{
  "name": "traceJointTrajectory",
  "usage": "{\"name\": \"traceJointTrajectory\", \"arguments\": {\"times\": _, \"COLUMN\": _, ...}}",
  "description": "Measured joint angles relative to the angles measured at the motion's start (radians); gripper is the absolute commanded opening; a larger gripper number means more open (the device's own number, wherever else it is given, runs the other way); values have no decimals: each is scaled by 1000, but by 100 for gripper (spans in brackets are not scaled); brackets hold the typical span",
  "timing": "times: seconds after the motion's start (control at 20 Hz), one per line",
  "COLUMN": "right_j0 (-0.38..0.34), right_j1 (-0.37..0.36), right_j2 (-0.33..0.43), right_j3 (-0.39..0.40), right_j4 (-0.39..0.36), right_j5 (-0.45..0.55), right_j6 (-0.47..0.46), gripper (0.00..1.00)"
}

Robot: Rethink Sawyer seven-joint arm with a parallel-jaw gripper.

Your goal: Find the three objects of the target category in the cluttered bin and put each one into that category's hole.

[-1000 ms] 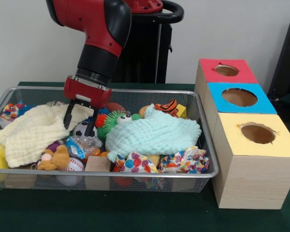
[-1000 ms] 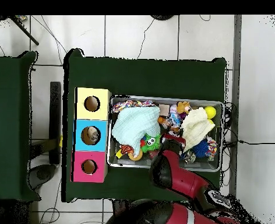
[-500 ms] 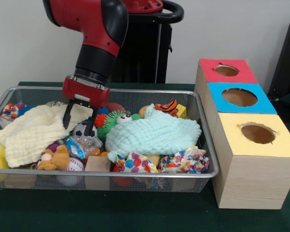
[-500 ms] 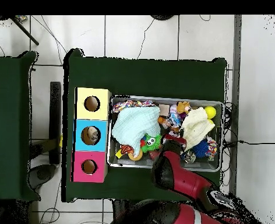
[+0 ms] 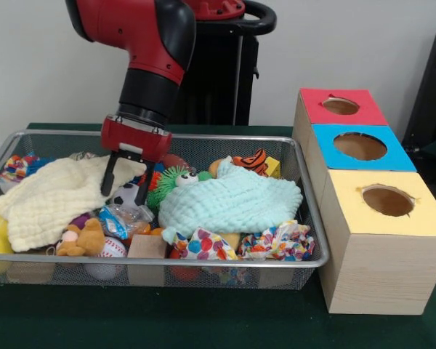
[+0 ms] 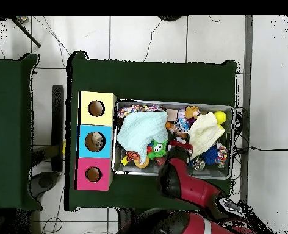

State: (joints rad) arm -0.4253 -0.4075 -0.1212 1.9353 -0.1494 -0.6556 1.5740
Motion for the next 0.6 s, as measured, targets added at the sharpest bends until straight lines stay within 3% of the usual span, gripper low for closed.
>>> {"name": "traceJointTrajectory", "arguments": {"times": 0.6, "right_j0": -20, "right_j1": 0, "right_j2": 38, "right_j3": 0, "right_j4": -59, "right_j5": 0, "right_j6": 0, "gripper": 100}}
